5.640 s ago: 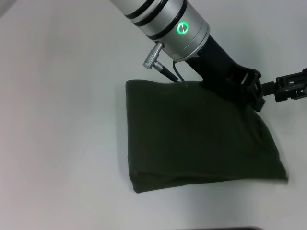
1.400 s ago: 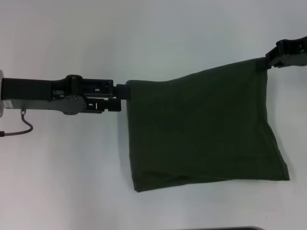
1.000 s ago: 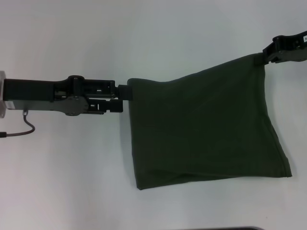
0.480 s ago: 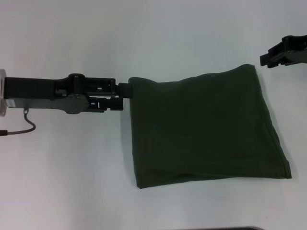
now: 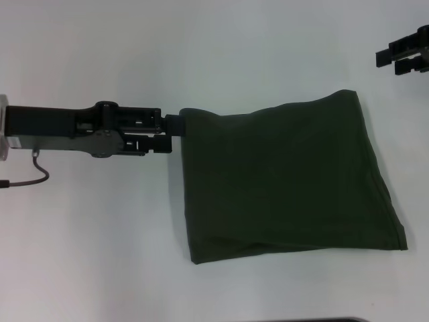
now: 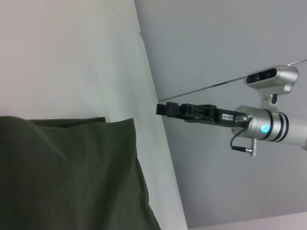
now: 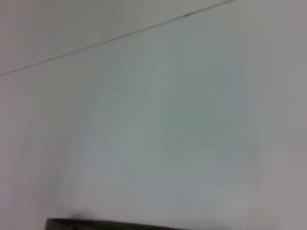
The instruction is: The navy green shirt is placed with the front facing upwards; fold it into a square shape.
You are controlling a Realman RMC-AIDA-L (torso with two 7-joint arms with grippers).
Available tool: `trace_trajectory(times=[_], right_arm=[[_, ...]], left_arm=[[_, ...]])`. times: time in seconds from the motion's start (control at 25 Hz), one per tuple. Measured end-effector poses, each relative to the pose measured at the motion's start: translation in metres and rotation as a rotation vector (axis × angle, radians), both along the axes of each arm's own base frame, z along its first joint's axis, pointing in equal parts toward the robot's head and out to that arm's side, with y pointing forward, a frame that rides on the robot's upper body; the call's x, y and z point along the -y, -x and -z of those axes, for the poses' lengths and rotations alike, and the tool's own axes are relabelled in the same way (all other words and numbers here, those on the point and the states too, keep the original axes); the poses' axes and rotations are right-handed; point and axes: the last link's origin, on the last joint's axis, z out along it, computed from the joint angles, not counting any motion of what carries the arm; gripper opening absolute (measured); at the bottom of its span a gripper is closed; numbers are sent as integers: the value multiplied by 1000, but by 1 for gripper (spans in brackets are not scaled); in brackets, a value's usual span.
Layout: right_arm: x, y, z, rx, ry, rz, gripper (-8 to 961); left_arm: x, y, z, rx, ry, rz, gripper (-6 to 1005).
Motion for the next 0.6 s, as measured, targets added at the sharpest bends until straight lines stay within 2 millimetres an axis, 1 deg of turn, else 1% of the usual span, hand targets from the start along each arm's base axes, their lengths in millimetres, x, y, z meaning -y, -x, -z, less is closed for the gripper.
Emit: trace_trajectory(times=[0.2,0.4,0.6], right_arm=[[5,4,0,-9,43,-65,510],[14,-2,1,1,82,-73,733],[31,-4,2,-44,150,-103,901]], left_arm=[[0,0,-2,-7,-3,26,698],[5,-2,-3,-12,10,101,697],[13,-2,6,-28,65,133,697]])
